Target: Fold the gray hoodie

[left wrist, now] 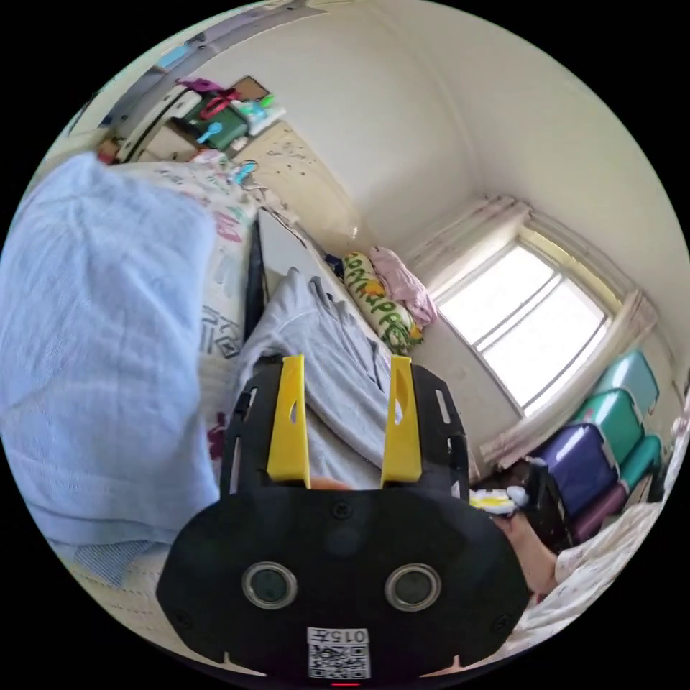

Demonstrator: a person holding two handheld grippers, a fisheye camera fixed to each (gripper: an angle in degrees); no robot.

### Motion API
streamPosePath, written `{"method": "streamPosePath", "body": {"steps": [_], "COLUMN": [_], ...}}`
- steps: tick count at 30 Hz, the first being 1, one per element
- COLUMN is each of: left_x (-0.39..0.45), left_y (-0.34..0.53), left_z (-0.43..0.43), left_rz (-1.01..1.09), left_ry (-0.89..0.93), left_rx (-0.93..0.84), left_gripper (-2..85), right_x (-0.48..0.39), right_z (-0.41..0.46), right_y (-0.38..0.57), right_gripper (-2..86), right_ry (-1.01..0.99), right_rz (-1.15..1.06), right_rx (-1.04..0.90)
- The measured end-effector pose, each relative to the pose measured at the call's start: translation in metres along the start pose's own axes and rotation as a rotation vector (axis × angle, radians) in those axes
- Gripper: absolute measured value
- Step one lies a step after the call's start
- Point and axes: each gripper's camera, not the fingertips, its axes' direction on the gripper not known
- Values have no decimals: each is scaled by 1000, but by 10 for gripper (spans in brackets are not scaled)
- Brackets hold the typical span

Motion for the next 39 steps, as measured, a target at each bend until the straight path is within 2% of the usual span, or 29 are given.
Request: {"method": "streamPosePath", "body": {"steps": [4, 6, 8, 10, 14, 16, 19, 21, 23, 25, 27, 33, 35, 39], "left_x": [87, 126, 160, 191, 184, 155, 113, 80, 42, -8, -46, -153, -175, -213], "left_y": [55, 100, 144, 193, 236, 251, 223, 181, 131, 65, 24, -41, -43, -31], "left_z": [29, 53, 82, 128, 192, 235, 238, 230, 226, 233, 253, 355, 387, 462], "left_rz": [402, 526, 650, 778, 770, 705, 592, 534, 501, 487, 436, 291, 259, 293], "left_ry": [128, 222, 304, 227, 141, 123, 273, 252, 124, -147, -250, -395, -377, -458], "left_rx": [-253, -381, -496, -633, -767, -940, -902, -780, -634, -476, -420, -365, -364, -466], "left_gripper": [123, 108, 97, 108, 109, 97, 93, 93, 94, 103, 113, 122, 131, 139], "right_x": [38, 63, 86, 103, 103, 109, 125, 140, 157, 175, 187, 225, 232, 234], "right_z": [-47, -58, -58, -49, -30, -23, -42, -65, -86, -102, -100, -46, -22, 32], "right_y": [-3, -4, -10, -24, -52, -70, -89, -103, -124, -167, -208, -352, -387, -449], "right_gripper": [78, 86, 90, 90, 99, 104, 85, 81, 81, 90, 101, 119, 124, 142], "right_ry": [-61, -43, -65, -108, -126, -110, -160, -141, -114, -41, 10, -1, -35, 66], "right_rz": [156, 259, 337, 369, 292, 262, 208, 182, 154, 113, 89, 105, 131, 159], "right_rx": [195, 242, 213, 144, 35, -62, -48, 19, 99, 188, 218, 250, 250, 169]}}
